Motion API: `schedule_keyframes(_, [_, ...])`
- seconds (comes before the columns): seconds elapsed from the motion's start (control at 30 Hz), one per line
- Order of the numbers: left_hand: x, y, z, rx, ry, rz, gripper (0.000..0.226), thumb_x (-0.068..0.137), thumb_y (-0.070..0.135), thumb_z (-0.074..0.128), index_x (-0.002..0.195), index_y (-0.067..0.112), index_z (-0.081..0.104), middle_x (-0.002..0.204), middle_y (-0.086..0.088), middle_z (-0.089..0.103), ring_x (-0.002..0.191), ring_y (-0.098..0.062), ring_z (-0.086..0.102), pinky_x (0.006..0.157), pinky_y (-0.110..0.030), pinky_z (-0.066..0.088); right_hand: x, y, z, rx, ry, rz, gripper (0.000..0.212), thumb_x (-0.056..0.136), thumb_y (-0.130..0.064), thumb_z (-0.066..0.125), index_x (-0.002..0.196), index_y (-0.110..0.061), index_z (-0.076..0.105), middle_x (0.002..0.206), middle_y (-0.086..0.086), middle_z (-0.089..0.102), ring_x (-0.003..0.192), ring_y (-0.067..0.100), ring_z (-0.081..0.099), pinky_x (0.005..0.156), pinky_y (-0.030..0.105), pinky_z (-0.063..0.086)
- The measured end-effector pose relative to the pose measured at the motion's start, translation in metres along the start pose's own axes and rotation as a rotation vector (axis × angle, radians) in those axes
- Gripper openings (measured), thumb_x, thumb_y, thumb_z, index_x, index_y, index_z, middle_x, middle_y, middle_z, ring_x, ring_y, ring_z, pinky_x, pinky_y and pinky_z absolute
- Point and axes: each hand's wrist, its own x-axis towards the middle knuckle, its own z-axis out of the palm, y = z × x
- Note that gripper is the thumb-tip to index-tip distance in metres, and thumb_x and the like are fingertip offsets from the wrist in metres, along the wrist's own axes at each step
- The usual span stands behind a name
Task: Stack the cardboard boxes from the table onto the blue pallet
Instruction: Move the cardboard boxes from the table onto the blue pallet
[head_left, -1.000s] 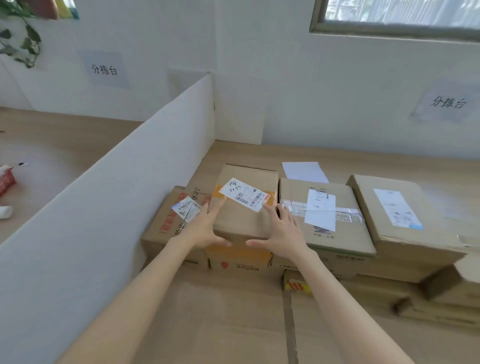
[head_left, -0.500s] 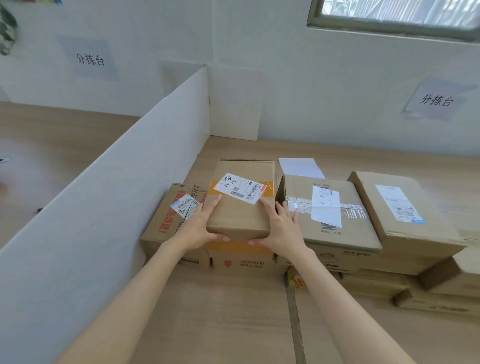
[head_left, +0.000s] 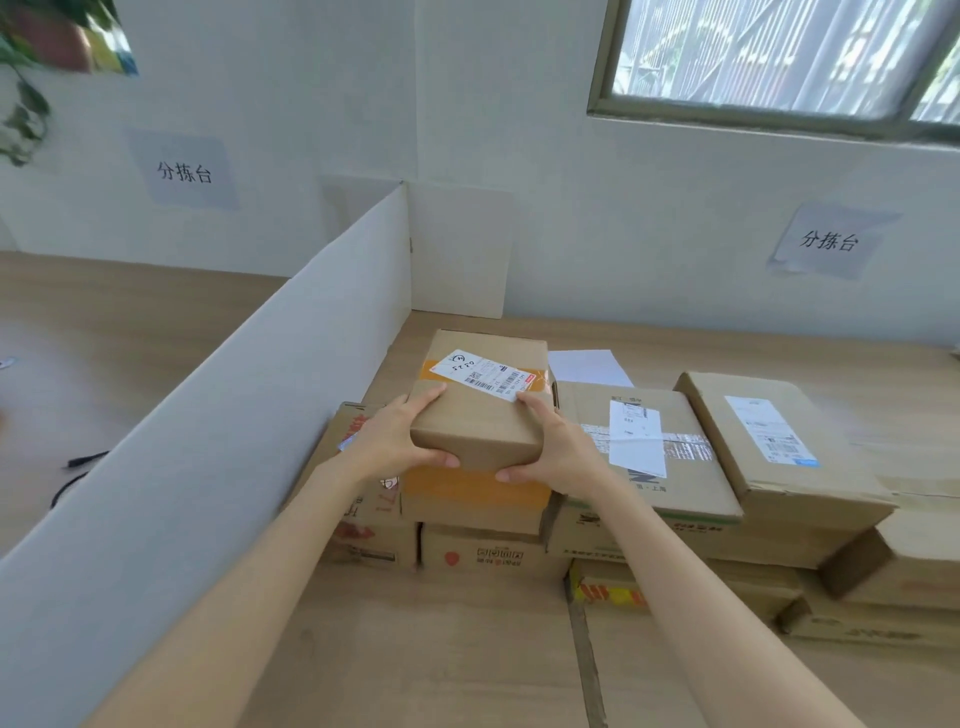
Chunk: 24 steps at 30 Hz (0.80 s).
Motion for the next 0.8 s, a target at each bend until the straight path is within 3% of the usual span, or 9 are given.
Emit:
schedule_keyframes(0.13, [0.003,0.031,-0.031,0.022,0.039,0.031,0.102,0.061,0.047,0.085,0.146,0.040,0.029,0.141,0.004,0.041,0.125,-0.017,0.041,0.105,-0.034,0.037,-0.001,-0.020,-0.033,0.080,0.036,-0.032,0.109,0.058,-0.040,0.090,0.145,-0.039,0.024,0.132,0.005,0.044,0.120,0.023,0.044,0.097,0.038,0.043])
schedule_keyframes(0.27, [0.006,0.069,-0.058,0.068,0.048,0.073,0.106,0.055,0.058,0.081,0.146,0.041,0.029,0.142,0.003,0.043,0.124,-0.018,0.044,0.105,-0.035,0.038,-0.006,-0.038,-0.074,0.065,0.087,-0.049,0.105,0.062,-0.037,0.090,0.147,-0.035,0.027,0.122,-0.002,0.045,0.111,0.017,0.044,0.086,0.029,0.043])
schedule_keyframes(0.43, [0.014,0.118,-0.070,0.087,0.047,0.159,0.100,0.065,0.051,0.082,0.147,0.038,0.027,0.140,-0.002,0.046,0.123,-0.021,0.046,0.102,-0.035,0.039,-0.022,-0.043,-0.127,0.057,0.148,-0.040,0.106,0.061,-0.038,0.090,0.146,-0.038,0.027,0.135,0.001,0.046,0.123,0.022,0.044,0.095,0.034,0.046])
schedule_keyframes(0.8, [0.054,0.267,0.000,0.103,-0.036,0.408,0.098,0.066,0.048,0.082,0.147,0.034,0.030,0.146,0.000,0.040,0.129,-0.021,0.041,0.105,-0.033,0.036,-0.111,0.039,-0.241,0.012,0.353,0.101,0.104,0.060,-0.043,0.089,0.144,-0.040,0.028,0.136,0.000,0.048,0.116,0.020,0.048,0.086,0.030,0.047])
